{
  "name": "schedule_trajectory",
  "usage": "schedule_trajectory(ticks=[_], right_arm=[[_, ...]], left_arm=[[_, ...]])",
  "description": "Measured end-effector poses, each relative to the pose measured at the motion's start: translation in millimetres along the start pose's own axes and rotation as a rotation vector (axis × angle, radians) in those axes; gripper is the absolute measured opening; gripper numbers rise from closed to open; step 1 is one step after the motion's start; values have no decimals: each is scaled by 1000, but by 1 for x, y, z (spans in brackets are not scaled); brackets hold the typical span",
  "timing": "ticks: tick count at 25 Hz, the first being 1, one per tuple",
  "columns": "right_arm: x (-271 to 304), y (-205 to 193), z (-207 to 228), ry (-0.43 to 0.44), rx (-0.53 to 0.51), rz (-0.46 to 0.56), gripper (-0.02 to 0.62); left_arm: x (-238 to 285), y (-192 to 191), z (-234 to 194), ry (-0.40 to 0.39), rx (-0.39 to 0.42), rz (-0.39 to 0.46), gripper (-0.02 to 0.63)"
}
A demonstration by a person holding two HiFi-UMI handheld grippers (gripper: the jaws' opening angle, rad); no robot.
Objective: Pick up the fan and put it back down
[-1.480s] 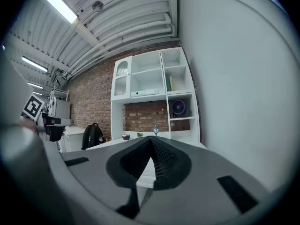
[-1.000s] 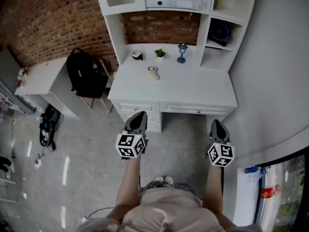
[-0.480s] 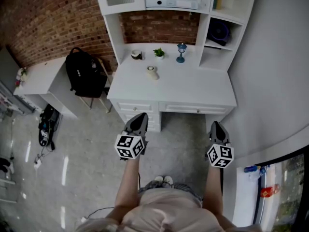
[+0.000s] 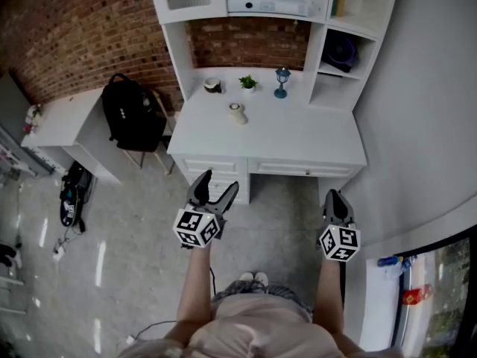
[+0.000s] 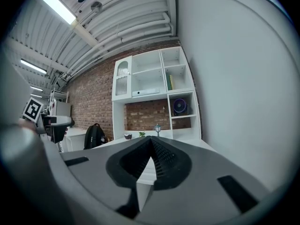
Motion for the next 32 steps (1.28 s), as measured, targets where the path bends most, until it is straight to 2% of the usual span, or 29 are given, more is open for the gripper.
schedule_trajectory(ticks=[2, 5, 20, 32], right_arm=[[0, -1, -4, -1, 4, -1, 15], [1, -3, -11, -5, 12, 0, 15], [10, -17, -17, -22, 38, 4, 15], [90, -13, 15, -23, 50, 16, 15]], left_arm=[[-3, 0, -4, 2, -11, 13, 381], [-5, 0, -9, 0, -3, 2, 398], [17, -14, -18, -41, 1, -19, 400], [105, -22, -45, -54, 18, -43, 399]])
Point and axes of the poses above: the fingertips, and each gripper's own axes: x forward along the fingers, z to its right, y out of its top, the point moved 7 cm from there along -x, backward along the fingers, and after that the axes turned 1 degree about z, right-handed, at the moved point
